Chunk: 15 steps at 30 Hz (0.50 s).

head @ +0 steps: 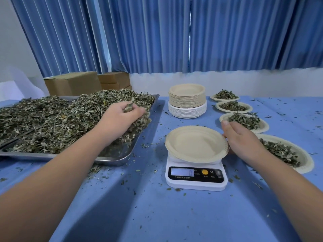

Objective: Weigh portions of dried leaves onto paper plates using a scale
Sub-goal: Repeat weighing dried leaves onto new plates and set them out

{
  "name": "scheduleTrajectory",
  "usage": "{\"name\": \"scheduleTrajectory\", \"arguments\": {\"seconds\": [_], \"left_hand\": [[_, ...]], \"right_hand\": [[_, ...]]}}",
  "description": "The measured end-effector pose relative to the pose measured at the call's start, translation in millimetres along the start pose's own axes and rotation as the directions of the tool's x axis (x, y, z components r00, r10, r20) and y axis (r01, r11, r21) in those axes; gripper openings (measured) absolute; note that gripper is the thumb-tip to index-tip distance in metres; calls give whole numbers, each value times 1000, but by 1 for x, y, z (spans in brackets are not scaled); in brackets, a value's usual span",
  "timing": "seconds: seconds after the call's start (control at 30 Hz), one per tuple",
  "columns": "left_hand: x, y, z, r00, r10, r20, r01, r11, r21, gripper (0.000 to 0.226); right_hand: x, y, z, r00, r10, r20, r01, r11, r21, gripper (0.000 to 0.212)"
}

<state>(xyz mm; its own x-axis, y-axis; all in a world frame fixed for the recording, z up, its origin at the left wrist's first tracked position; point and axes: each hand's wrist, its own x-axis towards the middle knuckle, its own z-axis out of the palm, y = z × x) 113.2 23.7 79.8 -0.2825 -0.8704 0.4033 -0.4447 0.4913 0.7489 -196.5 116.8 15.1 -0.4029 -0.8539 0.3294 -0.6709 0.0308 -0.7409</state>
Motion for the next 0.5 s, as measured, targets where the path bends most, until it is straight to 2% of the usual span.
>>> {"name": "scheduleTrajectory", "arguments": {"seconds": [0.1,0.23,0.33,0.43,0.5], "left_hand": [[1,29,26,997,71,-36,-75,991,-108,25],[4,58,65,988,140,60,-130,979,-156,18],[7,61,95,969,195,154,-195,981,-17,19],[7,56,118,916,278,289,-324,937,127,18],[8,52,126,869,290,400,-385,905,180,31]], "right_hand": [[0,0,1,1000,-9,3,9,1000,-9,47],[-1,1,1,1000,-4,2,4,1000,0,47],[-1,0,1,1000,-13,5,13,1000,5,46],[-2,-1,1,999,-31,6,31,999,5,48],[-1,-1,1,999,-35,-2,35,999,15,47]]}}
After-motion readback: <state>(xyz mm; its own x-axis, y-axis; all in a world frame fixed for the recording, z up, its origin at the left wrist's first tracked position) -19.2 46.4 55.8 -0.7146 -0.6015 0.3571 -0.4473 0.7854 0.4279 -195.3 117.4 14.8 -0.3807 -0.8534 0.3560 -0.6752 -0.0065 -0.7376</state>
